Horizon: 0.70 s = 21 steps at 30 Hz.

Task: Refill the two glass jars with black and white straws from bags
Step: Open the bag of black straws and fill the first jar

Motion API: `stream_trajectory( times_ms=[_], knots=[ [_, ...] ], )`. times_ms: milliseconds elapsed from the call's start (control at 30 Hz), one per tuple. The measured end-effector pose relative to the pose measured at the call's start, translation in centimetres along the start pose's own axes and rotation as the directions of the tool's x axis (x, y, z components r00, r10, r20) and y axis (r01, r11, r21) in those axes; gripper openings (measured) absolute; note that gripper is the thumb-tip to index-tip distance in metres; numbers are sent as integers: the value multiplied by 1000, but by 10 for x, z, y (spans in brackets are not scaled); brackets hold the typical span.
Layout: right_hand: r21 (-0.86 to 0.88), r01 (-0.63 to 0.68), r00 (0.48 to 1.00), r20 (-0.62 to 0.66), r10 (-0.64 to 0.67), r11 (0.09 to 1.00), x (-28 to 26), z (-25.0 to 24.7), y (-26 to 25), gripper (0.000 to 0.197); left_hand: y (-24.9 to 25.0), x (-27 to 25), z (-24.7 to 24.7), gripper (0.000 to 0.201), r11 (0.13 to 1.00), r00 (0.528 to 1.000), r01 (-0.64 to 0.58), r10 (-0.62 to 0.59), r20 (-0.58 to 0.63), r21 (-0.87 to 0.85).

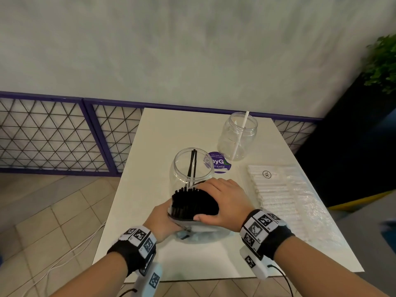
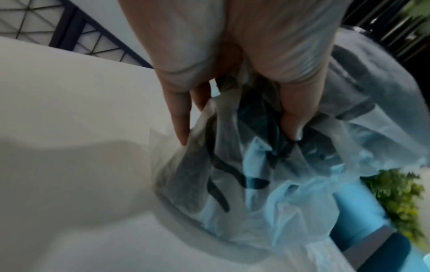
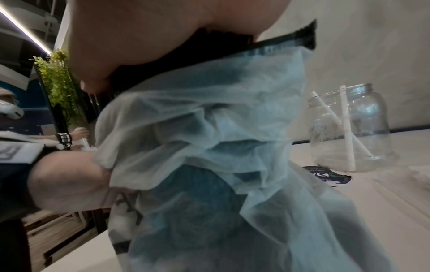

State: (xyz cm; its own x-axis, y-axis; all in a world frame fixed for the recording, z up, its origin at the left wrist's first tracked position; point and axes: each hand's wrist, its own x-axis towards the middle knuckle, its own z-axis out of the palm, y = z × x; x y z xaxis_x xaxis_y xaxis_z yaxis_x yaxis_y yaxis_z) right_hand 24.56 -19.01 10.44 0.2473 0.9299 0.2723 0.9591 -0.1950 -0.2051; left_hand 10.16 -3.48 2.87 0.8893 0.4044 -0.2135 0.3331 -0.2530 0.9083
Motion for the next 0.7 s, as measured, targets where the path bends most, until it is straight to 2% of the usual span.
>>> stream_trajectory(
  times_ms=[100,233,333,433,533,633,700],
  knots=[
    [7,6,999,-49,-6,1000,1,4,-5,63,-12,-6,1,57,996,997,5,-12,-79,-93],
    [-78,20,999,-45,-23,997,5,7,-10,60,-13,-16,-5,69,1000,1000,23,-23,-1,11],
    [-77,12,1000,-8,-13,997,7,5,-11,62,0,-17,-16,87,996,997,-75,76,10,-38],
    [-34,7,998,62,-5,999,10,2,-13,75,23,-17,-23,87,978,978,-207,207,5,-4],
    [47,16,996,92,-20,999,11,-13,-9,95,29,-15,-18,77,984,984,-179,179,-9,22],
    [234,-103,994,-11,109,967,-3,-30,13,110,17,-12,-16,66,993,991,-118,117,-56,-10],
    [435,-264,956,-1,293,861,-26,-26,34,120,14,-11,-16,62,995,993,-96,94,-67,-24]
  ],
)
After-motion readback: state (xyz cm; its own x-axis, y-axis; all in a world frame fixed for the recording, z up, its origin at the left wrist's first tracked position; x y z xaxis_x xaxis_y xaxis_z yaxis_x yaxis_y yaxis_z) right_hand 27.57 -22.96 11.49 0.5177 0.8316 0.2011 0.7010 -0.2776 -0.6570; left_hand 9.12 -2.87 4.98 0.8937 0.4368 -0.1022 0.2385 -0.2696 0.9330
